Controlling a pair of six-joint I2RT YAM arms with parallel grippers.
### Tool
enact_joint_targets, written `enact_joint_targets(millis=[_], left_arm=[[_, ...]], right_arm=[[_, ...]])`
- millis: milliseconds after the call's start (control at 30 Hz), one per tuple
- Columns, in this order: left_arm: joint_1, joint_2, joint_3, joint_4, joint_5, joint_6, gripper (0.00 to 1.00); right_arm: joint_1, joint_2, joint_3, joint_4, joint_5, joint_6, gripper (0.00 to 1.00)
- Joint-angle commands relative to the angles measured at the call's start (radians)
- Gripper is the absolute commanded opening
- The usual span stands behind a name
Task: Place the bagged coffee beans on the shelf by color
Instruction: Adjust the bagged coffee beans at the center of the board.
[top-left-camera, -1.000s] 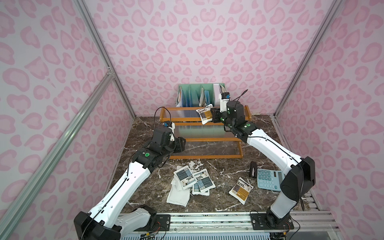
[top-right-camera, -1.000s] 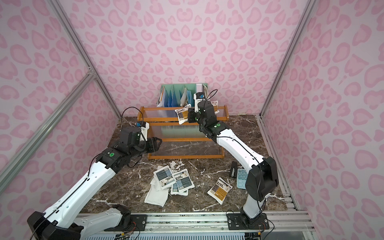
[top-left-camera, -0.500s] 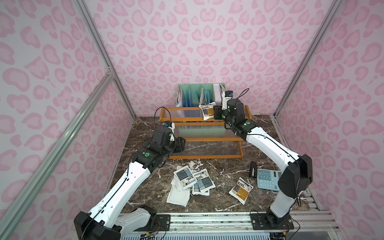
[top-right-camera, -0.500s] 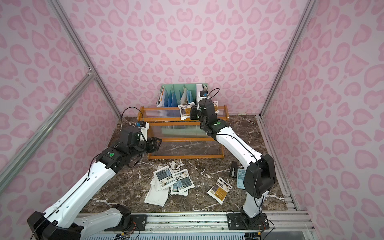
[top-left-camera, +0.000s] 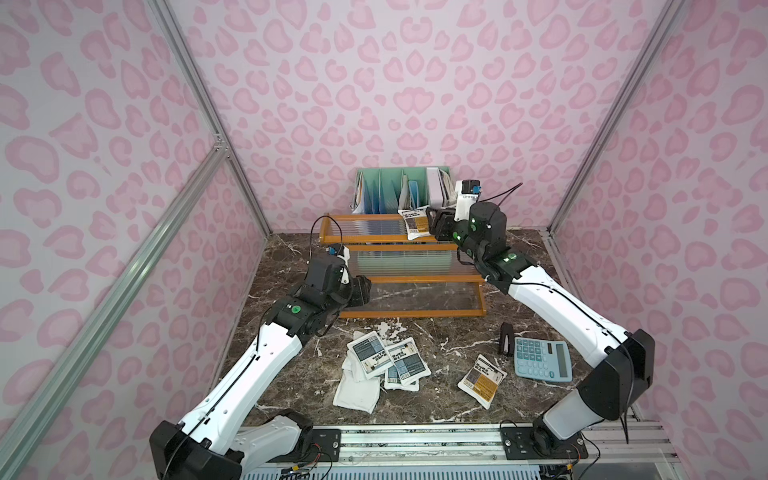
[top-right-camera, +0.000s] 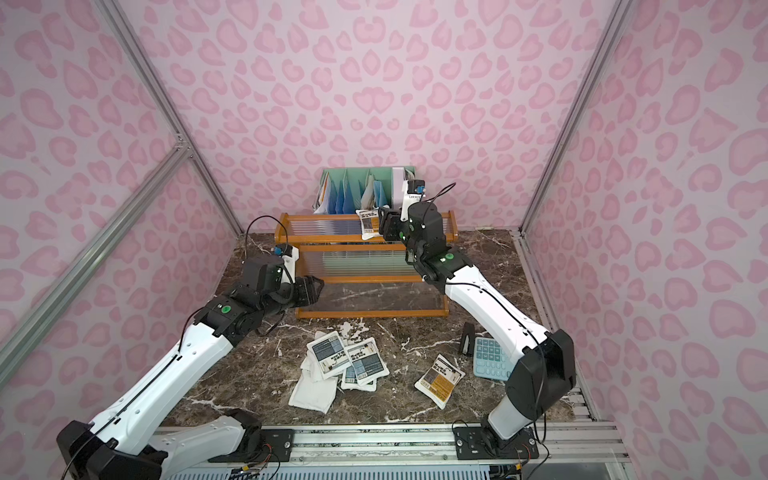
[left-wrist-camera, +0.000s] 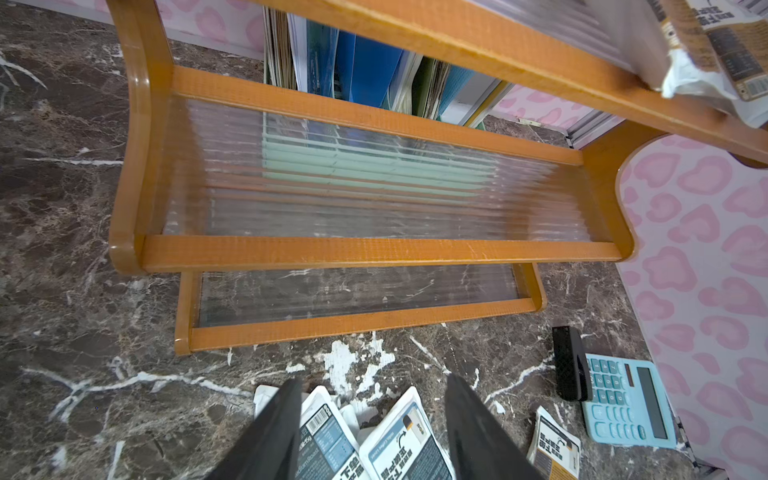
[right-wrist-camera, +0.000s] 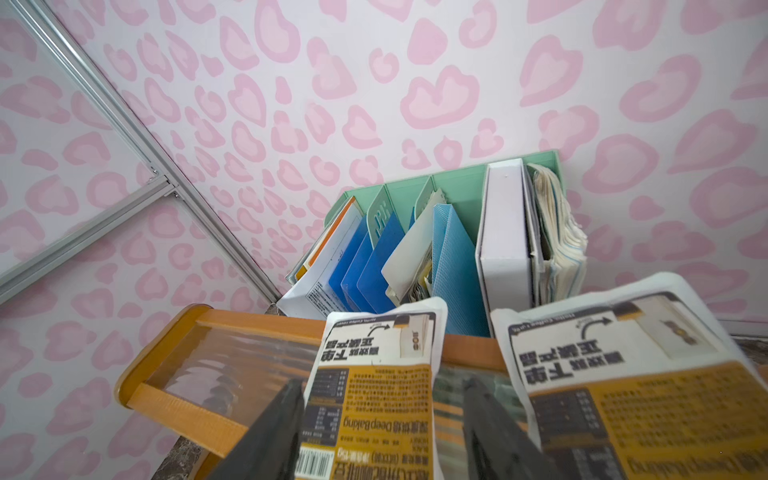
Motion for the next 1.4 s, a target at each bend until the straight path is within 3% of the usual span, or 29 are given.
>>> enact_joint_targets(millis=[0, 100, 300, 433, 600, 733, 900, 1367], left_arm=[[0.001, 0.014, -0.009, 0.016, 0.033, 0.046, 0.60], [-0.001, 0.043, -0.027, 0.017, 0.079, 0.075, 0.62], [-0.059, 0.147, -0.052, 0.060, 0.209, 0.109, 0.66], [-0.155, 0.264, 0.002, 0.038, 0.256, 0.160, 0.68], [-0.247, 0.385, 0.065, 0.019, 0.353, 0.198, 0.70], [-0.293, 0.449, 0.090, 0.012, 0.377, 0.233, 0.70], [-0.318, 0.520, 0.122, -0.016, 0.410, 0.272, 0.68], [-0.312, 0.655, 0.132, 0.026, 0.508, 0.305, 0.78]], right_arm=[[0.052, -0.096, -0.089, 0.001, 0.182, -0.046, 0.61], [0.117, -0.216, -0.247, -0.060, 0.312, 0.028, 0.59], [0.212, -0.385, -0.522, -0.395, 0.399, 0.433, 0.56], [0.250, -0.449, -0.630, -0.664, 0.341, 0.686, 0.55], [0.281, -0.497, -0.748, -0.848, 0.161, 0.860, 0.54], [0.301, -0.528, -0.841, -0.864, 0.020, 0.898, 0.54], [0.305, -0.555, -0.924, -0.826, -0.038, 0.872, 0.53], [0.302, -0.532, -1.047, -0.287, -0.120, 0.551, 0.50]])
